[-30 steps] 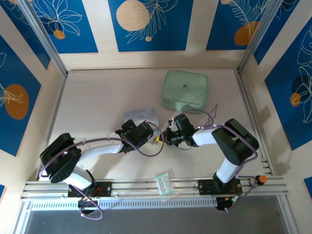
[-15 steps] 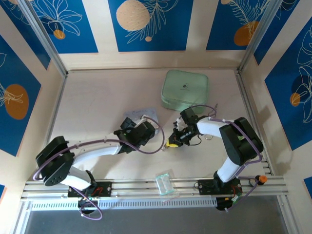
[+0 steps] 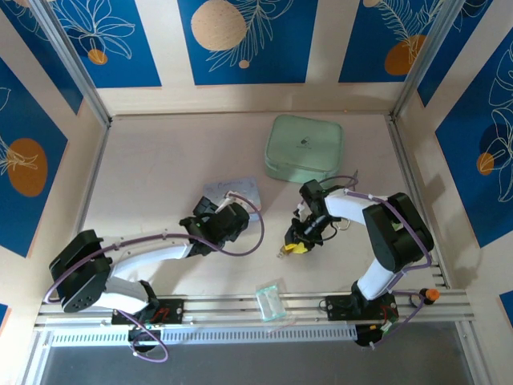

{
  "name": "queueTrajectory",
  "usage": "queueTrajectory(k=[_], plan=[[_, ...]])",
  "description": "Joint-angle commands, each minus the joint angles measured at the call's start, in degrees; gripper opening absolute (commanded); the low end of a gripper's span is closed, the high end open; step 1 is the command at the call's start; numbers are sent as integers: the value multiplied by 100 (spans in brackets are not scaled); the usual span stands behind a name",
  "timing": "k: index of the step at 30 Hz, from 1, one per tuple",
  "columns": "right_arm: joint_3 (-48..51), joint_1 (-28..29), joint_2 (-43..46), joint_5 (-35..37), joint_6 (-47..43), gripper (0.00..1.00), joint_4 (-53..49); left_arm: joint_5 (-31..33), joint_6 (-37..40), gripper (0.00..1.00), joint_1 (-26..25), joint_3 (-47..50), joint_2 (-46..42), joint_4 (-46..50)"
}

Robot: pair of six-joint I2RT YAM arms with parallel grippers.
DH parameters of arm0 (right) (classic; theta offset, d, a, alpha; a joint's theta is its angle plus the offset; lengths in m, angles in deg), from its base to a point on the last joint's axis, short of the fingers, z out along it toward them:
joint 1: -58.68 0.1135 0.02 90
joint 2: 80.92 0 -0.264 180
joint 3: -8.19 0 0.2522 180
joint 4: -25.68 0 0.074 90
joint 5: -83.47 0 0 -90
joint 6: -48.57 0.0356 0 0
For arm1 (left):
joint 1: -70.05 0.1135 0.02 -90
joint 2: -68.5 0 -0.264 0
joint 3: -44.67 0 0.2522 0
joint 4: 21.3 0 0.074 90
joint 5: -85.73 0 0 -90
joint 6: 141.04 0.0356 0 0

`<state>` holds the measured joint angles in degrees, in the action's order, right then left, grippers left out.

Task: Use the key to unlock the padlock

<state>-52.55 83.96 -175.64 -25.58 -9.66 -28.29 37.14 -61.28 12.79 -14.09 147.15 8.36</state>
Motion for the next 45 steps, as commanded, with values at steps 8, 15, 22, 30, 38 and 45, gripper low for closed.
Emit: queueTrajectory(k=[8, 15, 22, 30, 38, 45], plan=[[-386, 322, -126, 1550, 56, 32, -892, -1, -99, 99, -39, 181, -244, -6], [-879, 408, -54, 2156, -198, 37, -1406, 29, -83, 100, -40, 209, -391, 50], [-994, 257, 496, 1773, -352, 39, -1299, 1, -92, 99, -38, 262, -631, 120], [-967, 173, 474, 1627, -202, 17, -919, -4, -103, 100, -31, 266, -756, 175], [-951, 336, 156, 1614, -67, 15, -326, 37, -162, 99, -31, 307, -768, 236], [-1151, 531, -361, 1670, -31, 15, -203, 60, -196, 99, -31, 335, -785, 348]])
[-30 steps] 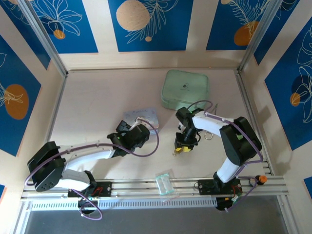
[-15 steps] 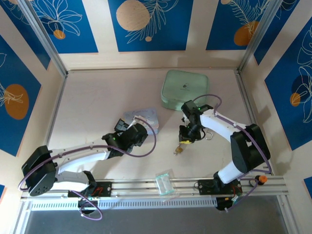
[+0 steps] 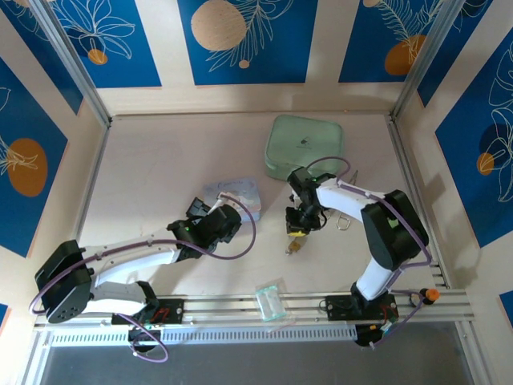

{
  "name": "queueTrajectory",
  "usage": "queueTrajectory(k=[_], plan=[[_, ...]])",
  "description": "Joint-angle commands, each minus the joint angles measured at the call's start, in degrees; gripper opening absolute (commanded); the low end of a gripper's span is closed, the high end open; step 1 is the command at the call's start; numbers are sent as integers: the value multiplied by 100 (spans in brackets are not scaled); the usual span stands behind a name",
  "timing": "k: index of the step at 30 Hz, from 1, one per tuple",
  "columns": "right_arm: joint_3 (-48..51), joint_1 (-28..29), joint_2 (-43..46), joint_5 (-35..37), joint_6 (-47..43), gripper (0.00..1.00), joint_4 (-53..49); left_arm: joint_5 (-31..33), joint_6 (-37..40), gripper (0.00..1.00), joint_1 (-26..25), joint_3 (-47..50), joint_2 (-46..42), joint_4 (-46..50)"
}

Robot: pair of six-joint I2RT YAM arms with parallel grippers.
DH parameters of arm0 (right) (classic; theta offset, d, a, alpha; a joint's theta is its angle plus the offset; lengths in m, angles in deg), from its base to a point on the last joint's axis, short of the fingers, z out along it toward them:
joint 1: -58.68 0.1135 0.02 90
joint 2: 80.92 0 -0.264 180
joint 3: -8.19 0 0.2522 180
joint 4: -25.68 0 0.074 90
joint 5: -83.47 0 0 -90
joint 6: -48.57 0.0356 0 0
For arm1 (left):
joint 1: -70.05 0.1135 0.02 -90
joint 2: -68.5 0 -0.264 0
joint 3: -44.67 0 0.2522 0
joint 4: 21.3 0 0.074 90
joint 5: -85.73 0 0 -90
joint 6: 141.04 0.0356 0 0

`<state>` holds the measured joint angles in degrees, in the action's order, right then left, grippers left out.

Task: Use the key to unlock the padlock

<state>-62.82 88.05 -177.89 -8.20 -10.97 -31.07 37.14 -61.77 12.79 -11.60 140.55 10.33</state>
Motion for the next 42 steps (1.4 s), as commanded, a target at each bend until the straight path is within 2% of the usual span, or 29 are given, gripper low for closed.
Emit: queueTrajectory(k=[1, 11, 16, 23, 25, 29, 32, 34, 35, 37, 38, 40, 42], plan=[[-106, 183, -178, -78, 125, 15, 132, 58, -157, 100, -31, 108, -138, 156], [145, 845, -157, 128, 345, 14, -26, 7, -268, 99, -31, 255, -291, 193], [447, 702, 46, 229, 401, 15, 67, -16, -288, 100, -33, 258, -304, 156], [65, 643, 514, -45, 232, 18, 162, -61, -430, 100, 42, 167, -321, -9], [-27, 584, 652, 0, 212, 25, 62, -194, -512, 99, 116, 209, -519, -144], [-8, 375, 1166, 257, 29, 54, 150, -475, -596, 99, 459, 363, -1212, -374], [47, 295, 1848, 1505, -118, 79, 304, -314, -469, 99, 926, 694, -1884, -803], [442, 195, 2318, 2397, -680, 82, 1070, 122, 77, 99, 1223, 1130, -2290, -1501], [829, 94, 2577, 2785, -1088, 88, 1745, 168, 559, 99, 1392, 1481, -2469, -2134], [1714, -120, 2952, 3652, -1411, 97, 3333, -96, 1448, 99, 1818, 2131, -2682, -3258], [2039, -266, 3129, 3833, -1521, 99, 3987, -156, 1720, 100, 2049, 2368, -2735, -3671], [2270, -705, 3263, 3410, -1707, 96, 4435, -132, 1834, 99, 2535, 2544, -2720, -3891], [2238, -1205, 3114, 2963, -1837, 94, 4431, -309, 1760, 99, 3061, 2542, -2627, -3720]])
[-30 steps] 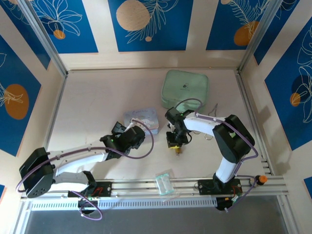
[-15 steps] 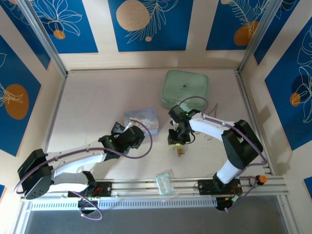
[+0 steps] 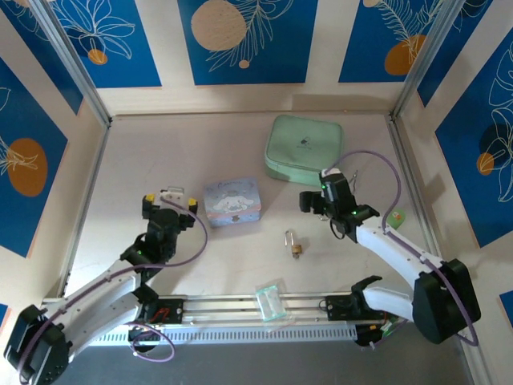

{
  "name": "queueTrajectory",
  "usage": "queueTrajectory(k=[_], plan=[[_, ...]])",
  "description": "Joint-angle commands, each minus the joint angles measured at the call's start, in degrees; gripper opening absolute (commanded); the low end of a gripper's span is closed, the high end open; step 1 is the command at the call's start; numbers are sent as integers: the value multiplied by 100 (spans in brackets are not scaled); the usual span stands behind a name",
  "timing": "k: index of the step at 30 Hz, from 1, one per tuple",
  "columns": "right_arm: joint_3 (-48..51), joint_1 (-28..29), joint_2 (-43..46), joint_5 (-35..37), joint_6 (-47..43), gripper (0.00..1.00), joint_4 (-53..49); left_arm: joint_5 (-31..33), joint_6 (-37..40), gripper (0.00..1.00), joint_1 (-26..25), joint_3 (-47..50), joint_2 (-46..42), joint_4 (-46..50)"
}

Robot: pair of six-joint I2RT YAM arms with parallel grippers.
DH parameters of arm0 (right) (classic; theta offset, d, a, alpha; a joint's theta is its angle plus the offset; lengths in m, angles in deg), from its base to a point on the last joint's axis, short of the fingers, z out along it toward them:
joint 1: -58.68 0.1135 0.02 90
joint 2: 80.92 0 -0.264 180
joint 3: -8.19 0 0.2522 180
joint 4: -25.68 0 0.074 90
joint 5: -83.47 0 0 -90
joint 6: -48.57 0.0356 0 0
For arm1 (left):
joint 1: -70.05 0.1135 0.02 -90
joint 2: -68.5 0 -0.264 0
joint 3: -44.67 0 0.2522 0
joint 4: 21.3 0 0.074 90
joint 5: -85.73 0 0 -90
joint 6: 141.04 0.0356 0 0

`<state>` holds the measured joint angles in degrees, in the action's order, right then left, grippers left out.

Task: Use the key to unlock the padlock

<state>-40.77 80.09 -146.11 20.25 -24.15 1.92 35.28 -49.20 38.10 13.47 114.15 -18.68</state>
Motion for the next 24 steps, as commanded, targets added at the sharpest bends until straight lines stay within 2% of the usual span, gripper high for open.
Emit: queueTrajectory(k=[1, 5, 8, 11, 21, 24], plan=[[18, -629, -209, 95, -627, 95, 1203, -249, 493, 99, 775, 98, 91, -944], [597, -1123, -532, 198, -1108, 95, 2547, -803, 303, 99, 1602, 327, 720, -1747], [1131, -1438, -496, -83, -980, 95, 3568, -1066, 362, 99, 1954, 422, 1526, -2525], [1279, -1733, -609, -494, -757, 95, 3944, -1246, 388, 99, 2200, 448, 2258, -3355], [1226, -1807, -1062, -653, -849, 96, 4604, -1744, 380, 99, 2512, 137, 3026, -3888], [1211, -1822, -1216, -682, -901, 96, 4853, -1883, 368, 99, 2574, -88, 3126, -3529]])
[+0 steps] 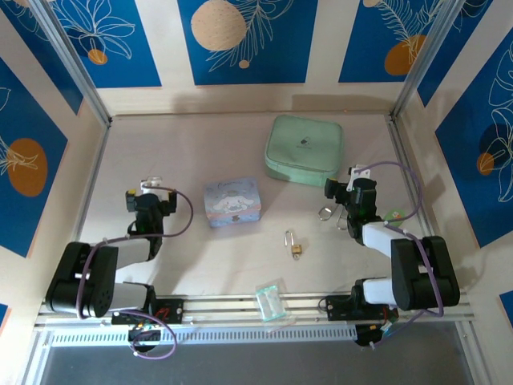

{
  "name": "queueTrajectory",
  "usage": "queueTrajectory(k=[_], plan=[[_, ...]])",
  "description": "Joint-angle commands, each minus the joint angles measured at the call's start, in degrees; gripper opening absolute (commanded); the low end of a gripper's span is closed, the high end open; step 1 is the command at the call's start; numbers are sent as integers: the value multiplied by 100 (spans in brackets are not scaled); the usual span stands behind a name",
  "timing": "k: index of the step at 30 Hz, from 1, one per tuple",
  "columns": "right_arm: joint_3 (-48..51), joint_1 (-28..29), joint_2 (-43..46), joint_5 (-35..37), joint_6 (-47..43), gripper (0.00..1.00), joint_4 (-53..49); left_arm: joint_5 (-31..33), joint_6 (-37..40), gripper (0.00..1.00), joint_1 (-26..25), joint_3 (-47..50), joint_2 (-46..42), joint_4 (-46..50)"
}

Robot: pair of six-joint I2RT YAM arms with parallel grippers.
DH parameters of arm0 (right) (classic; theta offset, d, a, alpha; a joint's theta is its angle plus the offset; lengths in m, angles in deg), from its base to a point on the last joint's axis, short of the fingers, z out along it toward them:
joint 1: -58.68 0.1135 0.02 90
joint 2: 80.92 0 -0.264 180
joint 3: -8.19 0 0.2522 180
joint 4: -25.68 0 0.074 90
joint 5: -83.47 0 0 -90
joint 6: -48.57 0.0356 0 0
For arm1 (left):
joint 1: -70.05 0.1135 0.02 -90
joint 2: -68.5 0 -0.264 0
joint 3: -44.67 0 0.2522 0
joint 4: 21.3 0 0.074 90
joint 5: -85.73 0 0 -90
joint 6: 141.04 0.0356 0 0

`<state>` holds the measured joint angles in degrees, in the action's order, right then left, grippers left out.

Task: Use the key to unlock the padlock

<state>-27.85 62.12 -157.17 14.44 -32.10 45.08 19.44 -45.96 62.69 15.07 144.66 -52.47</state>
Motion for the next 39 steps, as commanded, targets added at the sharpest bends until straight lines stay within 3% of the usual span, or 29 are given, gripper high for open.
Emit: queueTrajectory(k=[1, 7, 12, 14, 17, 20, 28, 39], plan=[[-71, -19, -175, -110, -115, 96, 660, -326, 59, 99, 129, -291, 87, -80], [-31, -22, -785, -195, -214, 96, 1382, -599, 54, 99, 217, -224, 28, -120], [-348, -112, -892, -467, -195, 97, 859, -1095, -195, 99, 259, -230, -71, 19], [-362, -116, -901, -480, -194, 98, 841, -1546, -460, 99, 325, 5, 160, -801], [-373, -116, -907, -486, -194, 99, 837, -1216, -491, 99, 291, -49, 773, -1348], [-378, -123, -909, -489, -194, 99, 830, -1375, -425, 99, 314, -56, 1414, -1991], [-391, -125, -916, -504, -196, 99, 801, -1161, -479, 99, 282, -434, 1346, -1132], [-382, -129, -909, -499, -194, 99, 812, -1171, -464, 99, 278, -412, 1349, -1209]])
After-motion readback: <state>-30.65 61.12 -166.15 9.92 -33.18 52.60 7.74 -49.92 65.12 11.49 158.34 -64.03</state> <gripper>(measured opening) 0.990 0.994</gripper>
